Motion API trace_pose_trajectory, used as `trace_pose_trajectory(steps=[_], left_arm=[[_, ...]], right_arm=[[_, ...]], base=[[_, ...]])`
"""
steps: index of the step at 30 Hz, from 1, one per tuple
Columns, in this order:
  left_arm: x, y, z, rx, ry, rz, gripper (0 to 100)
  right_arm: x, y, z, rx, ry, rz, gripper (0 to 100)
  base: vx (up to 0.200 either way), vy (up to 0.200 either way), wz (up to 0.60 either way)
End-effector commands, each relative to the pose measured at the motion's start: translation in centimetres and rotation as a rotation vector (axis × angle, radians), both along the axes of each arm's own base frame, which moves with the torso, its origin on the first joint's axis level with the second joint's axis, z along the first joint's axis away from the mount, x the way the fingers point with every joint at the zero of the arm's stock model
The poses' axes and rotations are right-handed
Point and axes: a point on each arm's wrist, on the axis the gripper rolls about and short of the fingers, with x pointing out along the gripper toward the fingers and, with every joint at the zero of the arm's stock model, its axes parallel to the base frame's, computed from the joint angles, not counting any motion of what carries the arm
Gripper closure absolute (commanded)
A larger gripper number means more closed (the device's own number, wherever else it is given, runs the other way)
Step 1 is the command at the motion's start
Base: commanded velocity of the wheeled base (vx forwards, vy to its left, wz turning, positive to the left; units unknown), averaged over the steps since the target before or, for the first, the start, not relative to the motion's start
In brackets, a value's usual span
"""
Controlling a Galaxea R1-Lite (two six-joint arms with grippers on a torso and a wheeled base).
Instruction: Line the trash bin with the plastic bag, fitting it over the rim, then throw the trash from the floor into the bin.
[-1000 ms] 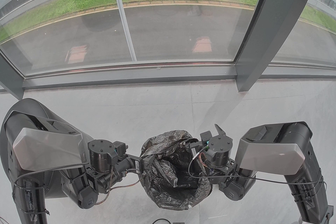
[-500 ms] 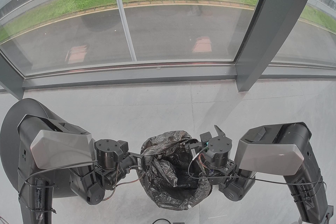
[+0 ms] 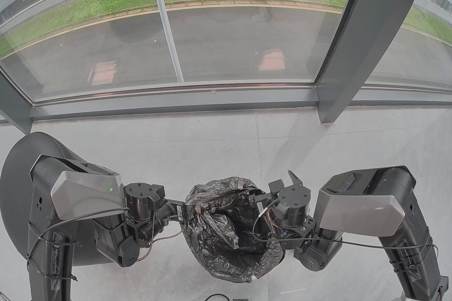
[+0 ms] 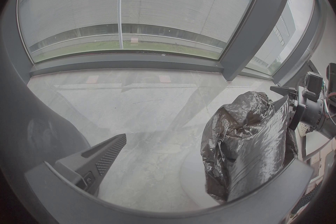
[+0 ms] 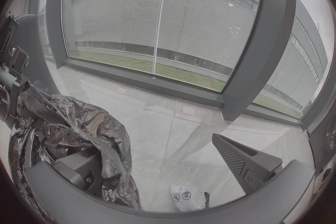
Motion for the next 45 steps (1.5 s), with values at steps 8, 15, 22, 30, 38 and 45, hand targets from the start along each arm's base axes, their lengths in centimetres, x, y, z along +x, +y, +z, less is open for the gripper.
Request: trace_pose_trajectory(steps=[8, 15, 22, 30, 38, 45], left_arm=[[0.4, 0.1, -1.8, 0.009, 0.026, 0.007, 0], [0.3, 0.0, -2.5, 0.012, 0.042, -0.002, 0], [-0.1, -0.8, -4.0, 0.024, 0.082, -0.027, 0], [-0.5, -1.6, -4.0, 0.021, 0.083, -0.051, 0], [-1.1, -2.5, -4.0, 0.021, 0.082, -0.082, 0], [-1.4, -3.1, -4.0, 0.020, 0.084, -0.101, 0]], right_arm=[[0.0, 0.0, -0.1, 0.008, -0.008, 0.002, 0], [0.2, -0.1, 0.0, 0.009, -0.011, -0.004, 0], [1.0, -0.7, -0.2, 0.016, -0.019, -0.029, 0], [1.9, -1.1, -0.4, 0.021, -0.027, -0.050, 0], [2.9, -1.7, -1.9, 0.013, -0.019, -0.075, 0], [3.4, -2.0, -2.2, 0.014, -0.022, -0.088, 0]], base=[[0.000, 0.000, 0.00], [0.000, 0.000, 0.00], [0.000, 0.000, 0.00], [0.000, 0.000, 0.00], [0.000, 0.000, 0.00], [0.000, 0.000, 0.00]])
